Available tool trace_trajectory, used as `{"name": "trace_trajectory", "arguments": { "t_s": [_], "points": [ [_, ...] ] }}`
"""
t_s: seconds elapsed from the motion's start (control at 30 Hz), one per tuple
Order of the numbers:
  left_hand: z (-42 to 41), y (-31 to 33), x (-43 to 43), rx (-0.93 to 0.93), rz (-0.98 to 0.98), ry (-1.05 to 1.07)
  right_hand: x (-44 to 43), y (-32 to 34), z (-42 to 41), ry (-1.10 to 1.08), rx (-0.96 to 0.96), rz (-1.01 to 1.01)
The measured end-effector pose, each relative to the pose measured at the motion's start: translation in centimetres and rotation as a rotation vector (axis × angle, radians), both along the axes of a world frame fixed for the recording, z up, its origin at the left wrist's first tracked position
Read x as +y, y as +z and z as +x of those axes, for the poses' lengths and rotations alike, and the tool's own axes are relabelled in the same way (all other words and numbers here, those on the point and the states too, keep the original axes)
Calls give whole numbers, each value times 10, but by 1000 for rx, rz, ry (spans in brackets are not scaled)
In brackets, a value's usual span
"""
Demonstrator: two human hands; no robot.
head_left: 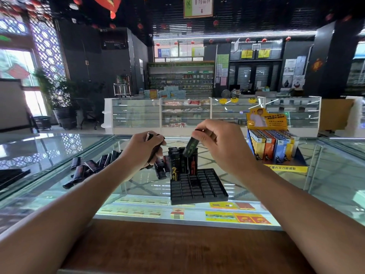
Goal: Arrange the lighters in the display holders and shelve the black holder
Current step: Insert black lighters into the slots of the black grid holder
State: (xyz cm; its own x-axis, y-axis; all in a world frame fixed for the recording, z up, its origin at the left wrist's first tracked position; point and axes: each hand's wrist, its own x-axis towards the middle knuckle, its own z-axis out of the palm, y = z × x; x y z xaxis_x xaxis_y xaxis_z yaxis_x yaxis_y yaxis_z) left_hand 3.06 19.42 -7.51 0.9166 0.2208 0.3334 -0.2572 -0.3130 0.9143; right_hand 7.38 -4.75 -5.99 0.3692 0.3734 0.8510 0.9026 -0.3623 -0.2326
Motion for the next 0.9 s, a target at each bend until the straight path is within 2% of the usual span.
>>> {"name": "trace_trajectory", "arguments": {
  "t_s": [0.2, 0.37, 0.5, 0.67, 0.9],
  "points": [
    [-4, 2, -8, 35, 20, -63, 15, -21, -2, -45, -18, -254],
    [-5, 2, -5, -27, -7, -11, 21, -26, -5, -213, -127, -332],
    [-7, 5, -2, -41, -49, 61, 22, -29, -8, -242, -181, -293],
    [-9, 7, 1, -32, -181, -6, 23, -27, -11, -233, -131, -231],
    [-13, 11, 2, -125, -226, -182, 26, -17, -27, 43, 208, 9]
  ]
}}
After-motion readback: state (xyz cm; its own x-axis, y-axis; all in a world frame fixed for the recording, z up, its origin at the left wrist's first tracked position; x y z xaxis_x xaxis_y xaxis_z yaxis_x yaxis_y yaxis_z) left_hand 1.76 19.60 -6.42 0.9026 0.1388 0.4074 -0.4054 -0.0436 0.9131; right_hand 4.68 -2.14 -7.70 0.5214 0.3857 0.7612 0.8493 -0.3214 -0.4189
